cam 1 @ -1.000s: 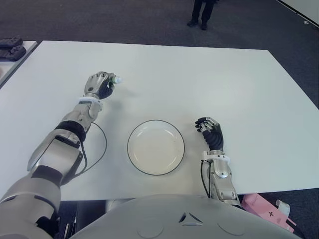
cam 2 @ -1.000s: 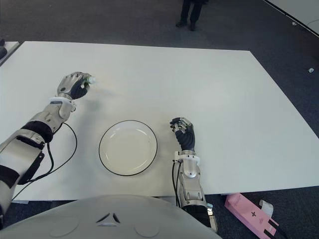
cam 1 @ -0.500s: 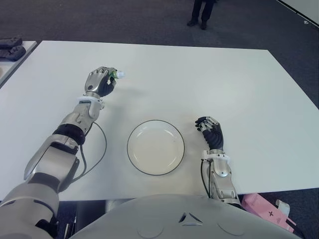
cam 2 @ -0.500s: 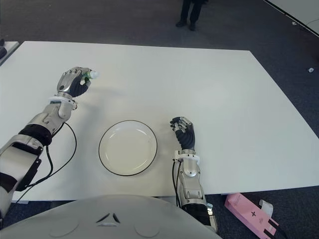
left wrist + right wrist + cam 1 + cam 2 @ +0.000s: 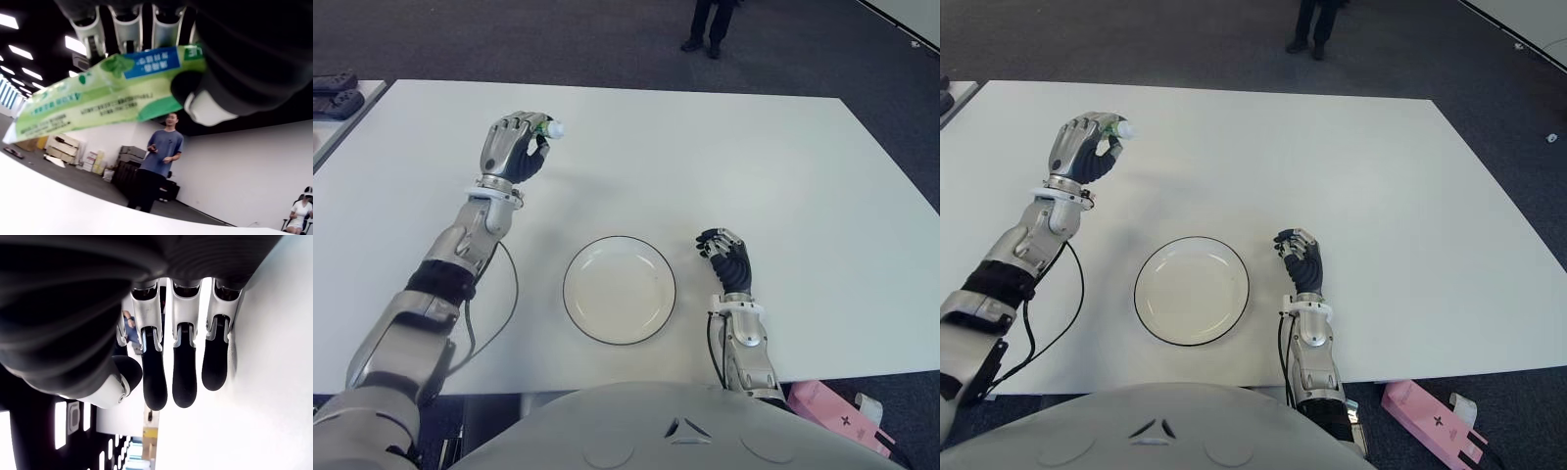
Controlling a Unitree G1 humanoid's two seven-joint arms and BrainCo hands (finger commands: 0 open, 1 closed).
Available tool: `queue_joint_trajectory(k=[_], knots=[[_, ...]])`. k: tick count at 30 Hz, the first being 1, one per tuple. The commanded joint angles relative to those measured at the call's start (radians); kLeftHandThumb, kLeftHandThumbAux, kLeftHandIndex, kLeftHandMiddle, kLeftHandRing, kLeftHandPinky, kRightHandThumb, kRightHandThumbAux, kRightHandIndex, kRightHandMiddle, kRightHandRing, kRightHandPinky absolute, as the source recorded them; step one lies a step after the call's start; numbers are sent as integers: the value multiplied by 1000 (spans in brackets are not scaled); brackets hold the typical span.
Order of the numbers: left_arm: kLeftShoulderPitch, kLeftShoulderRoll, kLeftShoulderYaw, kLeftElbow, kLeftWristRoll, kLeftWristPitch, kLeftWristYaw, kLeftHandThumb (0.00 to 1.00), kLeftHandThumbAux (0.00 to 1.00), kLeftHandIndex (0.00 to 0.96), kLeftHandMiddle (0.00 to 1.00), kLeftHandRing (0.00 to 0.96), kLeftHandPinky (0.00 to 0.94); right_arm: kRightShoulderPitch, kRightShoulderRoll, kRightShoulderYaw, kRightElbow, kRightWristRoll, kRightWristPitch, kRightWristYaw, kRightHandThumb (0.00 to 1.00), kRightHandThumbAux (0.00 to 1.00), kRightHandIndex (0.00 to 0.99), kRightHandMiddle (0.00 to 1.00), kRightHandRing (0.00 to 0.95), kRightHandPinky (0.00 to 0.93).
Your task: Put the toothpaste on the table into the plate.
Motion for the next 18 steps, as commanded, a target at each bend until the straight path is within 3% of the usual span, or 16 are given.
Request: queue_joint_trajectory(k=[1,12,18], knots=[[46,2,21,-69,-7,6,-47,715,706,440,956,924,918,-2,5,-2,30,-1,-10,-3,710,728,433,503,499,497],[127,21,11,-269,57,-36,-98,717,706,441,949,920,908,-6,7,1,37,-4,-6,-1,710,729,433,499,494,487],[161,31,-1,-333,56,-108,-141,719,705,441,932,908,893,-4,5,3,33,-5,-4,2,710,729,434,502,497,496]])
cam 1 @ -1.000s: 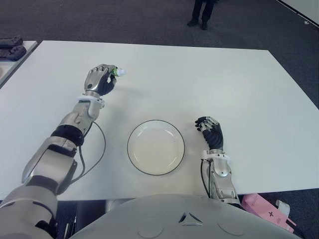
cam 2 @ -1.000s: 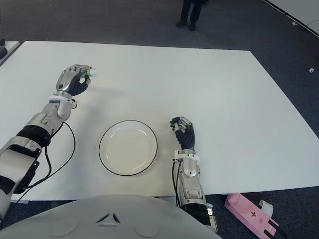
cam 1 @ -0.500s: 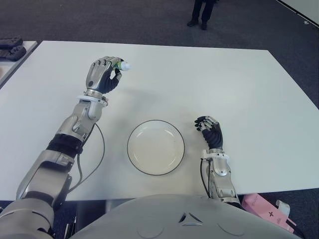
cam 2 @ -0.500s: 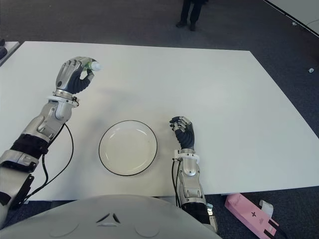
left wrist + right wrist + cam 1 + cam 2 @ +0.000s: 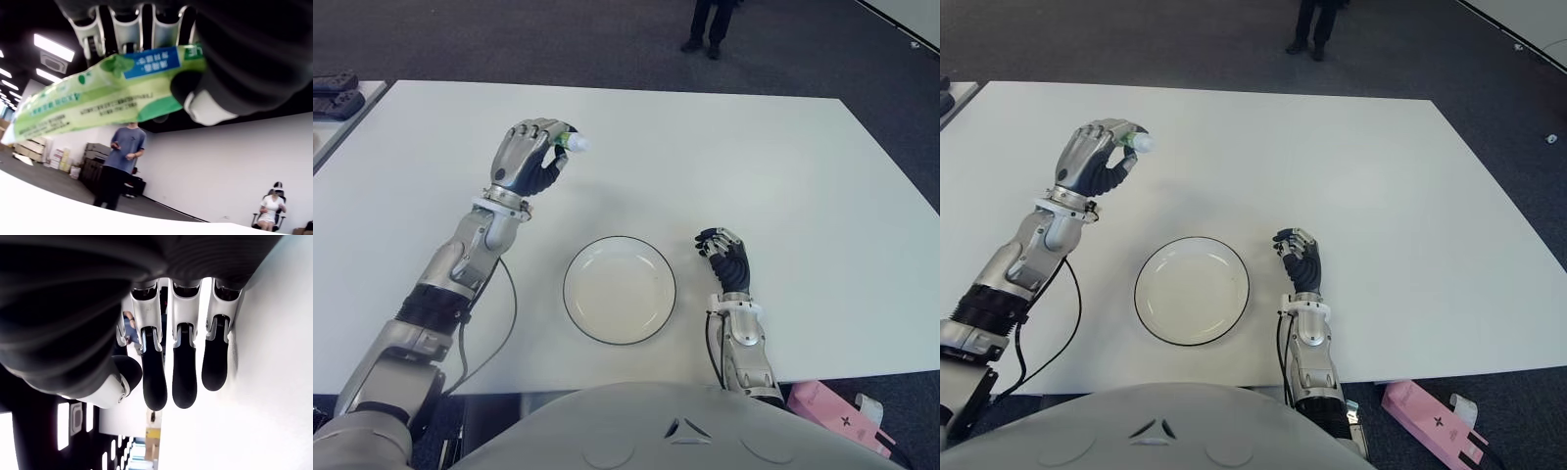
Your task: Put the toothpaste on the table into the plate.
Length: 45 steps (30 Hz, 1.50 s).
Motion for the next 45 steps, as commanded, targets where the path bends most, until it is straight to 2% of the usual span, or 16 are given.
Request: queue_joint_trajectory(k=[1,6,14,25,29,33,37,45], knots=[[33,11,-11,-45,6,-61,-44,719,705,441,931,907,891,3,1,2,13,-4,19,3,710,729,434,502,497,496],[92,-2,-23,-115,-8,-125,-79,719,706,442,905,888,861,5,-1,3,12,-4,19,5,709,730,433,503,498,494],[99,-2,-55,-127,-6,-244,-143,716,706,442,887,875,865,12,0,3,7,-4,18,5,707,730,432,505,498,493],[61,-8,-118,-75,208,-413,-25,714,706,441,921,910,909,17,7,5,0,2,15,5,707,730,432,506,494,482],[68,-1,-147,-97,252,-433,-55,714,705,442,913,911,910,23,10,6,-8,4,15,6,706,729,432,507,494,488],[61,5,-186,-114,326,-421,-94,714,705,442,912,912,910,27,11,7,-13,1,20,4,705,729,432,508,492,484],[57,2,-247,-67,397,-419,-105,713,705,442,909,910,903,31,10,8,-18,-7,31,0,705,730,431,508,491,484],[60,28,-297,9,427,-440,-87,710,706,441,916,912,911,34,9,10,-24,-11,42,-2,707,730,431,499,485,472]])
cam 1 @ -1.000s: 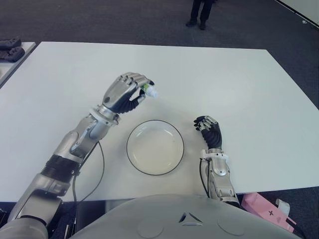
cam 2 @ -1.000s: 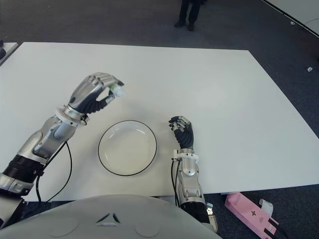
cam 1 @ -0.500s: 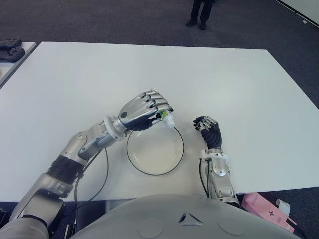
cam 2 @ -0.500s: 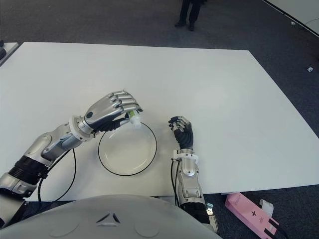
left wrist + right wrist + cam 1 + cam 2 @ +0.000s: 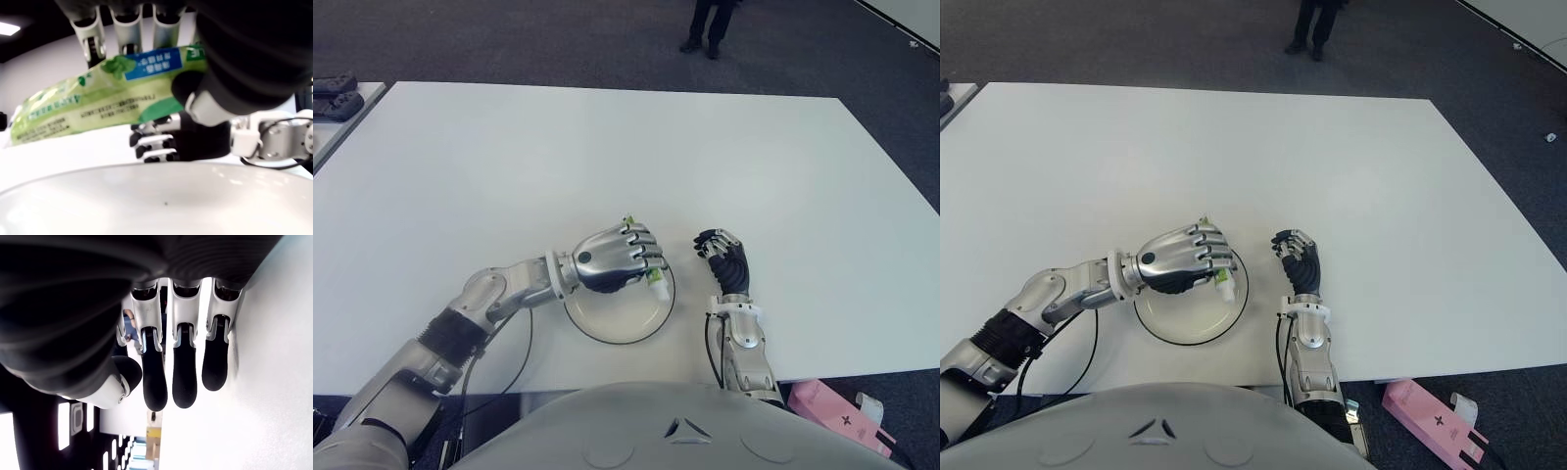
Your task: Put the toothpaste on the table into the plate.
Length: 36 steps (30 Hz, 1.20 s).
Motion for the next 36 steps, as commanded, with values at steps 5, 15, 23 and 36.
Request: queue_joint_trajectory(k=[5,15,23,36], knots=[[-38,16,-73,132,41,-29,9,709,707,441,911,907,901,14,4,5,-1,-7,29,-1,708,730,430,496,481,470],[-34,-12,-130,220,113,56,88,709,709,441,902,904,899,17,2,4,-4,-4,33,3,706,729,430,500,485,477],[-30,-18,-142,268,45,49,90,705,709,440,891,892,881,16,2,5,-2,-5,25,1,703,730,430,505,490,487],[9,1,-87,159,-168,76,-125,687,710,425,542,578,605,16,-2,7,-7,-5,29,5,705,730,431,505,489,483]])
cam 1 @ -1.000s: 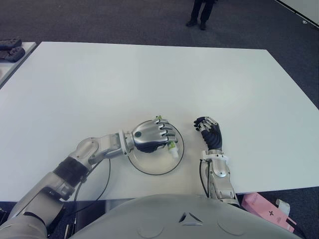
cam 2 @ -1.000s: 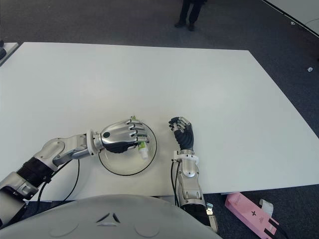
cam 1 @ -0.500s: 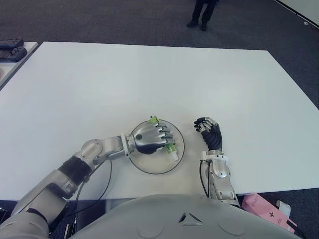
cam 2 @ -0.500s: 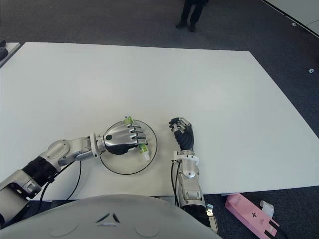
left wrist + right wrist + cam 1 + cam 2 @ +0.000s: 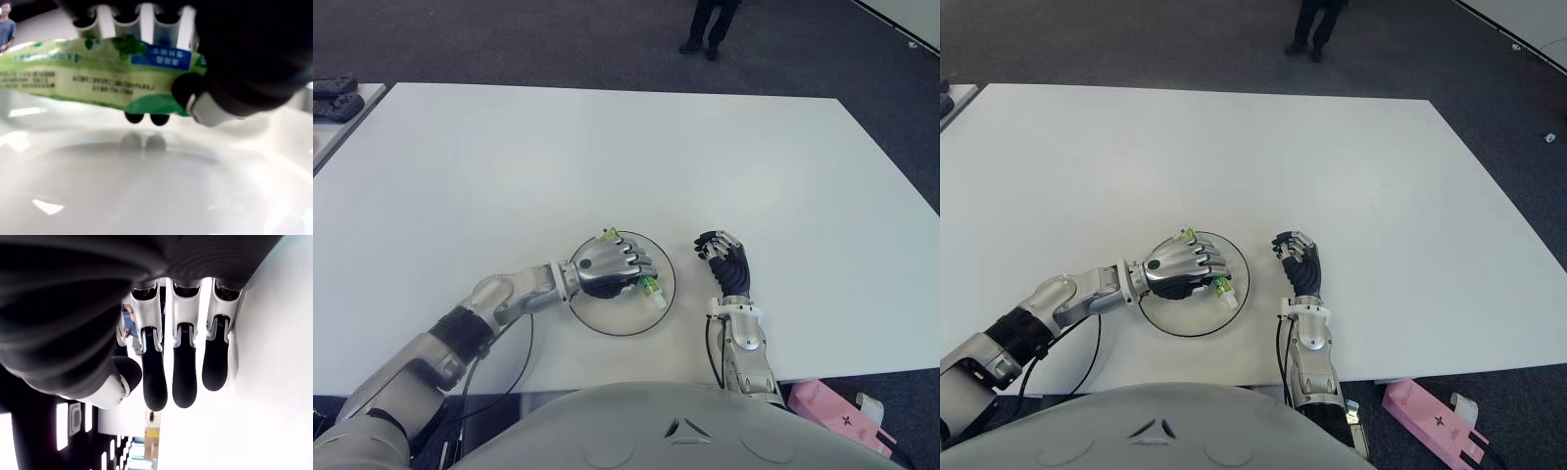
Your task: Put the toothpaste on the table into the plate.
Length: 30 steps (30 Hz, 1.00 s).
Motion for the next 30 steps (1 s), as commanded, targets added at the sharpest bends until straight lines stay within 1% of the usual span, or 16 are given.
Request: queue_joint_trajectory(k=[1,2,3,4,5,8,11,16,22,30], knots=[[40,1,20,-11,-36,44,-60,686,711,423,495,531,567,3,0,2,11,-5,17,4,705,730,431,505,489,484],[47,-3,26,-13,-35,56,-58,524,660,335,399,428,468,3,-1,2,13,-5,17,4,705,730,431,505,490,485],[52,-5,31,-16,-35,65,-56,459,639,291,350,377,419,2,-1,2,14,-5,16,3,704,730,431,505,490,486],[57,-9,37,-17,-29,74,-43,365,609,228,280,303,347,0,-2,2,17,-6,17,2,704,730,431,505,491,486],[59,-12,39,-18,-24,79,-35,291,578,169,215,235,279,-2,-2,1,19,-7,17,2,703,730,430,505,492,487],[65,-16,49,-22,-3,91,5,191,531,85,122,137,181,-5,-4,2,23,-7,18,2,702,730,430,505,493,486],[68,-16,55,-26,18,99,40,131,490,27,56,66,110,-5,-4,2,23,-7,18,3,704,730,431,504,492,482],[73,-12,60,-32,66,124,115,85,441,4,10,13,50,-9,-6,2,29,-4,13,7,706,730,432,502,491,484],[82,-15,67,-32,80,144,171,59,394,0,0,1,8,-13,-7,2,36,-1,10,10,709,730,433,498,487,477],[91,-22,91,-30,37,144,197,64,386,0,0,0,2,-14,-7,1,38,-4,10,6,706,730,432,496,482,472]])
